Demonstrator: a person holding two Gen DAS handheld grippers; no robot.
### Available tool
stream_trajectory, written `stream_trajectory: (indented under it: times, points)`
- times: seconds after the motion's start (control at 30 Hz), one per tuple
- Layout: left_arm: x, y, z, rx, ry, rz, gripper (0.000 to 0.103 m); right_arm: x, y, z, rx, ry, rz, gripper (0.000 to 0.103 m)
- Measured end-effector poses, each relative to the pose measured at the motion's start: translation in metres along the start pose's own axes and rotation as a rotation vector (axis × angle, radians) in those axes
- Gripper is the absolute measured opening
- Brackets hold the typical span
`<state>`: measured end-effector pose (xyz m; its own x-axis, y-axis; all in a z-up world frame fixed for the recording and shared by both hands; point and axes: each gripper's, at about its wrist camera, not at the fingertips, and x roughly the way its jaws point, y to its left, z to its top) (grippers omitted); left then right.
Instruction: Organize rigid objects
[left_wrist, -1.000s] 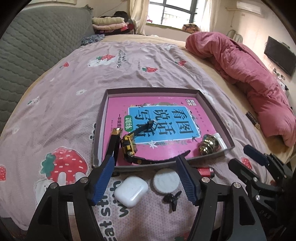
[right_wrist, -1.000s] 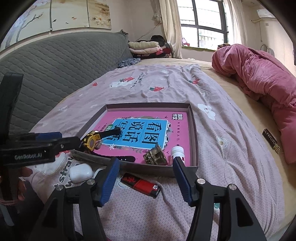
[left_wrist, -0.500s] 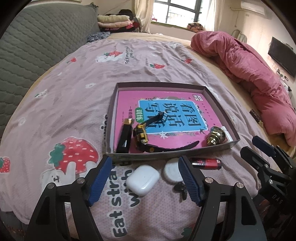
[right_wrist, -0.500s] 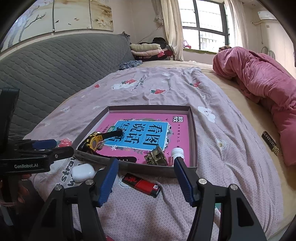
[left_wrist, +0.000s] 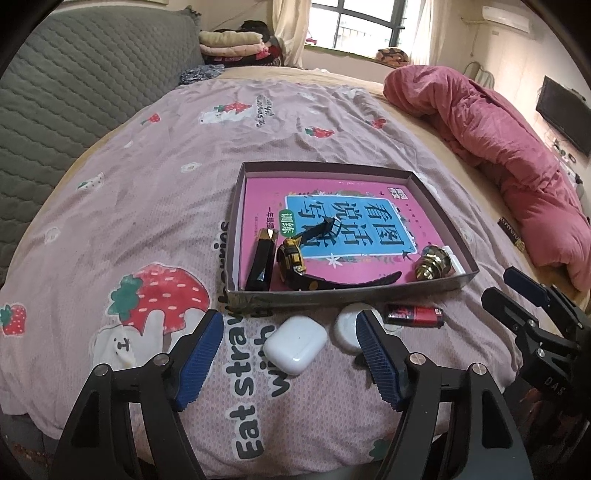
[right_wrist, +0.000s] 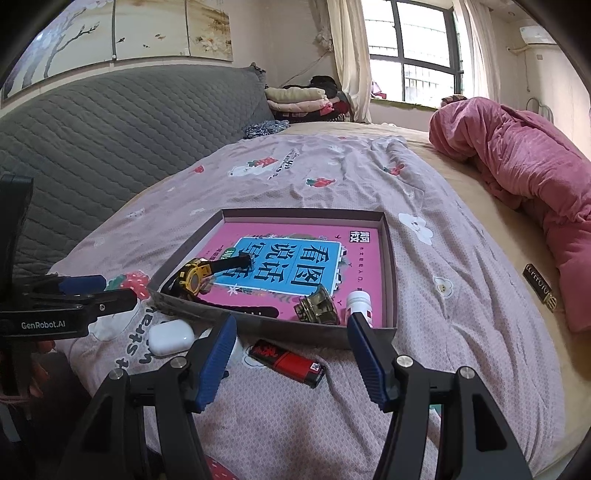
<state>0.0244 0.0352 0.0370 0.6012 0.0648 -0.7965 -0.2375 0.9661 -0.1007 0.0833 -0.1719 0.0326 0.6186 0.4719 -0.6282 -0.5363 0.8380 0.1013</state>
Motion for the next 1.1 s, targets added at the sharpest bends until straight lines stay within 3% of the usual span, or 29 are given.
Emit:
stream_trajectory:
  times: [1.1]
  points:
    - [0.029, -0.038, -0.04, 0.102, 0.155, -0.069, 0.075, 0.012, 0.006, -0.02, -0.054, 0.107, -0.005, 0.062]
